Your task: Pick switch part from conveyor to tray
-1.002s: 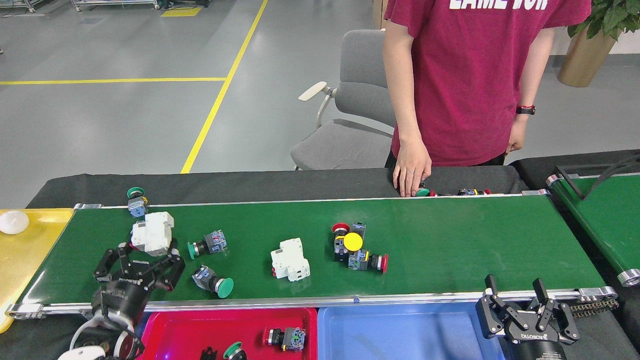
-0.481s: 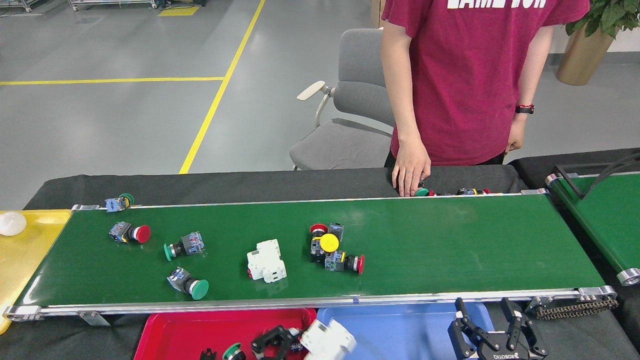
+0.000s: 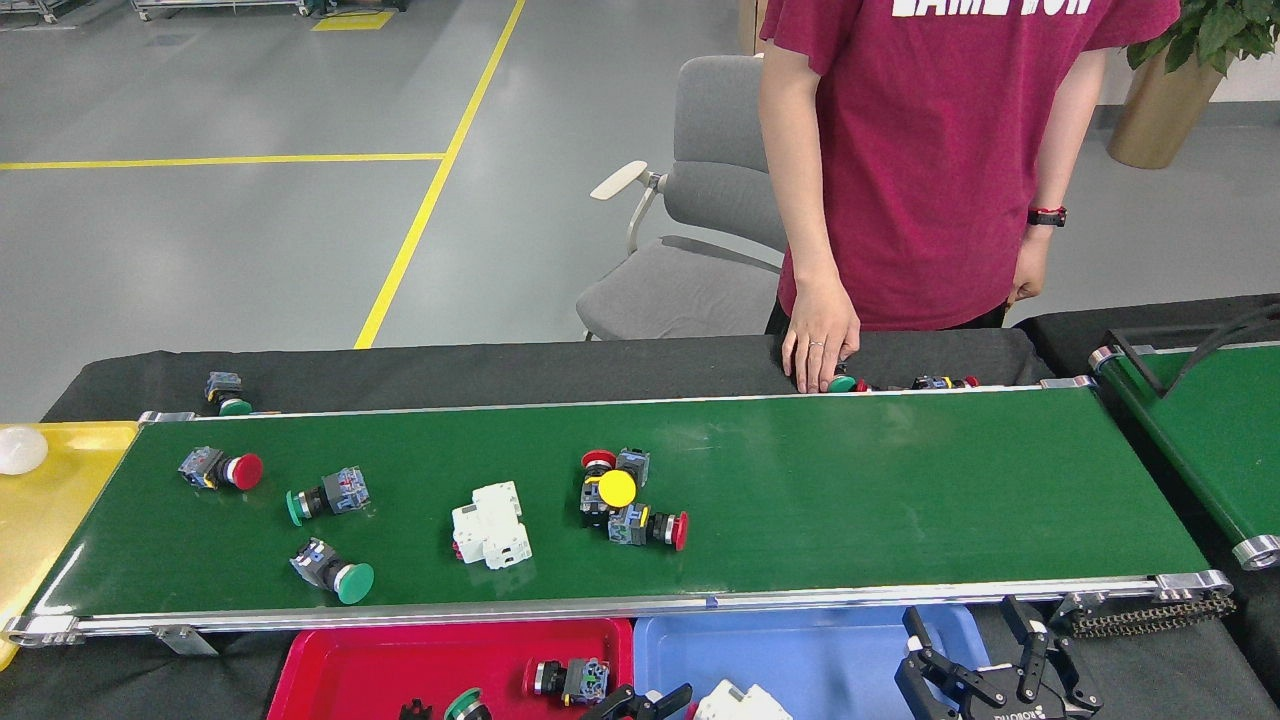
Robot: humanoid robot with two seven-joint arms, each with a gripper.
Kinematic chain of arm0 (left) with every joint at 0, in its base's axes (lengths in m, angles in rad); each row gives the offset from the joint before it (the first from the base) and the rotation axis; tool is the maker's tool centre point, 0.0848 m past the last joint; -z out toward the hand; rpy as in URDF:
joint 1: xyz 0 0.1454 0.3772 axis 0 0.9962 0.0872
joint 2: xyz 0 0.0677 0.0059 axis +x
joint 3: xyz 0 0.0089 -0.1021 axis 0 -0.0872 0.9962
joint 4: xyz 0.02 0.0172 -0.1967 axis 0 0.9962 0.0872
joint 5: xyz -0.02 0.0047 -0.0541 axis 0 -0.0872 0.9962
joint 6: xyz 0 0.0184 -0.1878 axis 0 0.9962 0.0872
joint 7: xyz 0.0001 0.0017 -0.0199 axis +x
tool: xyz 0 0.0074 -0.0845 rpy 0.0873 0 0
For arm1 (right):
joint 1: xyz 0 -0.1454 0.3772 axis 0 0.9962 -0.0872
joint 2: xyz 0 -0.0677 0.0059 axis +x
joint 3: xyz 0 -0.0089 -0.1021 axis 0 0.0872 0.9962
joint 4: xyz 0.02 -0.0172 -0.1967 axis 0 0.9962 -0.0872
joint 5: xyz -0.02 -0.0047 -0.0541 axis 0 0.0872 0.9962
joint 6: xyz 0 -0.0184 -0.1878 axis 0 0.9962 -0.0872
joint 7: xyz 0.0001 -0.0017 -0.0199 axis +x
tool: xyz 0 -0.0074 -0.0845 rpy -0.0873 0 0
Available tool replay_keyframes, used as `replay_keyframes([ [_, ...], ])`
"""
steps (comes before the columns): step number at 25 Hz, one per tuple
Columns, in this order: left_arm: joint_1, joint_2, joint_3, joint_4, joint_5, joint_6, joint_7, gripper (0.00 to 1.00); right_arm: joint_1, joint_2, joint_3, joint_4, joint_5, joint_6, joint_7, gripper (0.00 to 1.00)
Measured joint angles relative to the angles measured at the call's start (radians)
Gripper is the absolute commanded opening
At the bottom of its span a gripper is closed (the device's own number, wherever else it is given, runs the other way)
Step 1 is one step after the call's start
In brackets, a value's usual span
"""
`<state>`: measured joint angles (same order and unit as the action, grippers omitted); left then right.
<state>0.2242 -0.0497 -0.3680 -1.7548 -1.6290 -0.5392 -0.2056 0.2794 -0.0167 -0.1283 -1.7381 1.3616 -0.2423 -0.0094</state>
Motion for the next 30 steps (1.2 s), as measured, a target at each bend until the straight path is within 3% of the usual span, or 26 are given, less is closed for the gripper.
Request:
replay_keyframes([
  [2, 0.028, -0.005, 0.081, -0.006, 0.005, 0.044, 0.029, 1.0, 0.009, -0.043, 0.0, -0.001, -0.003, -0.004, 0.0, 0.96],
  [5, 0.037, -0.01, 0.315, -0.007, 0.006, 0.166, 0.144, 1.0, 0.017, -0.102, -0.003, -0.001, -0.011, -0.01, 0.003, 0.96],
  [8, 0.037, 0.005, 0.576, -0.005, 0.01, 0.23, 0.207, 1.0, 0.017, -0.112, -0.007, -0.001, -0.054, -0.051, 0.002, 0.96],
  [11, 0.041, 0.04, 0.724, 0.015, 0.018, 0.241, 0.226, 1.0, 0.017, -0.112, -0.012, -0.001, -0.066, -0.067, -0.008, 0.95],
  [17, 0.039, 0.08, 0.779, 0.072, 0.118, 0.197, 0.233, 0.99, 0.015, -0.081, -0.032, -0.001, -0.067, 0.047, -0.044, 0.95],
  [23, -0.001, 0.124, 0.779, 0.099, 0.192, 0.178, 0.119, 0.99, -0.008, -0.081, -0.032, 0.015, -0.067, 0.066, -0.045, 0.95],
  [30, -0.126, 0.168, 0.785, 0.229, 0.201, 0.182, 0.05, 0.99, -0.04, -0.08, -0.032, 0.03, -0.065, 0.075, -0.046, 0.95],
])
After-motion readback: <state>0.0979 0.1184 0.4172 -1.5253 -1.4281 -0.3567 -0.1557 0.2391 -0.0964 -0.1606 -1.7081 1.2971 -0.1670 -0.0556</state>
